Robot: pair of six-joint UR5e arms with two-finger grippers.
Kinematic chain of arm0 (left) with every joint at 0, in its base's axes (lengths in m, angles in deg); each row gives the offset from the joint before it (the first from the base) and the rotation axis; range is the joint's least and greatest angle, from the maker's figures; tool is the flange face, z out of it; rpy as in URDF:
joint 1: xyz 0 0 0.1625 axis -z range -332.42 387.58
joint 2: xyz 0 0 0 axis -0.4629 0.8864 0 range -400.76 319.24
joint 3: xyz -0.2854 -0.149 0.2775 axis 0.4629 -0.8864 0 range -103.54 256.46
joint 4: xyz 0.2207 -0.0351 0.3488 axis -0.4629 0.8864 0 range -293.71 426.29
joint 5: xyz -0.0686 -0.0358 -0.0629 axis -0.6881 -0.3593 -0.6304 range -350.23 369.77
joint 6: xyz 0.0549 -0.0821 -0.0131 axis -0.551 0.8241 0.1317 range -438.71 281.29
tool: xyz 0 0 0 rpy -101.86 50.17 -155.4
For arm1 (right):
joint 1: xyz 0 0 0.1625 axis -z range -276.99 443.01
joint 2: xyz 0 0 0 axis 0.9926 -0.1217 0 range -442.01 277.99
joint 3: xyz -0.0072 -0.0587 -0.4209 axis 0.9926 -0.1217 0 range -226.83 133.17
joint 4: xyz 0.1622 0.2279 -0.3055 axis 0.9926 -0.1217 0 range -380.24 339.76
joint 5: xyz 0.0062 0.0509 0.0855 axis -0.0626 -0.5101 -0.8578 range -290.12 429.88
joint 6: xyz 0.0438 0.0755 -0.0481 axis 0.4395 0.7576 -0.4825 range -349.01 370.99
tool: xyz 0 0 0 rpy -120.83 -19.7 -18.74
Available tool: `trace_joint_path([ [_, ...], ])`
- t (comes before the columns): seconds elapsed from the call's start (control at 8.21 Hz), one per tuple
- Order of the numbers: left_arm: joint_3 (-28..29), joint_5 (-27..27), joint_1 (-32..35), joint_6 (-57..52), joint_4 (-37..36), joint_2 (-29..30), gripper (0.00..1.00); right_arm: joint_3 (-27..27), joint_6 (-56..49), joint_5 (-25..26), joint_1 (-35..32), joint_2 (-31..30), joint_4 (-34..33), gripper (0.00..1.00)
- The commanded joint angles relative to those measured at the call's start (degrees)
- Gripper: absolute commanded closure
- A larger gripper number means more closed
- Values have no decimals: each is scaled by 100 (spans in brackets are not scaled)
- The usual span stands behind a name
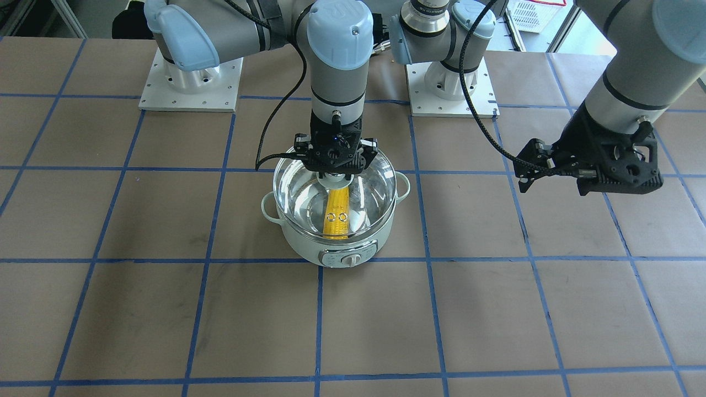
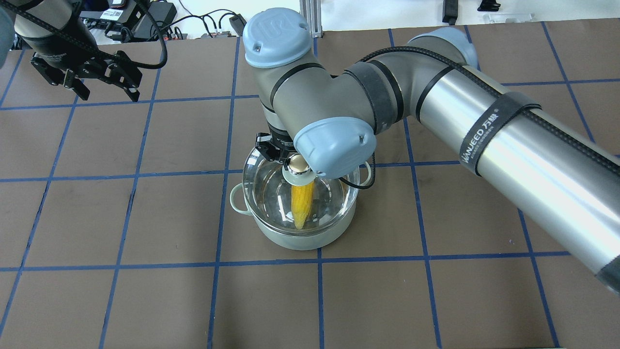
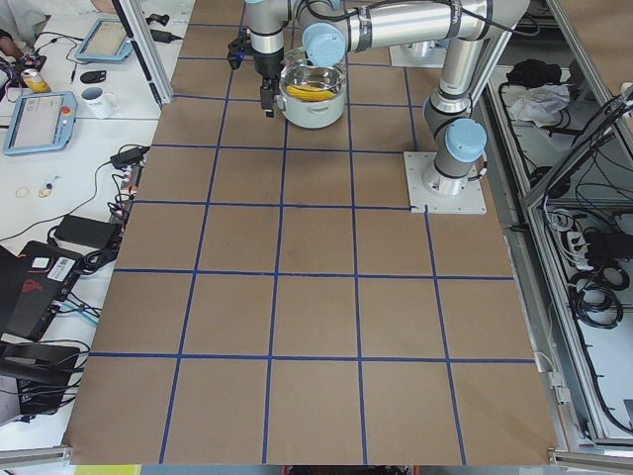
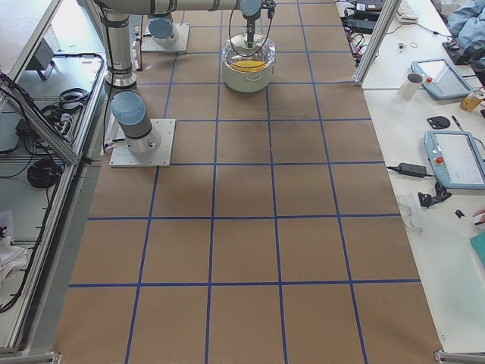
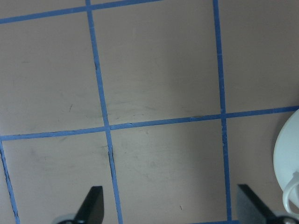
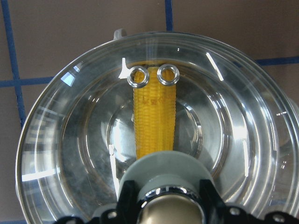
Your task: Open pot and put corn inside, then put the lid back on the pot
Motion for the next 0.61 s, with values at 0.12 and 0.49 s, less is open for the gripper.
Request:
trace_joint_path([
  [0.12,-25,-22,74,1154,260,-356,0,94,102,0,-94,96,-238,100],
  [0.49,-34,-4,345,1127,428,-690,0,129,31,9,-93,184,-308,100],
])
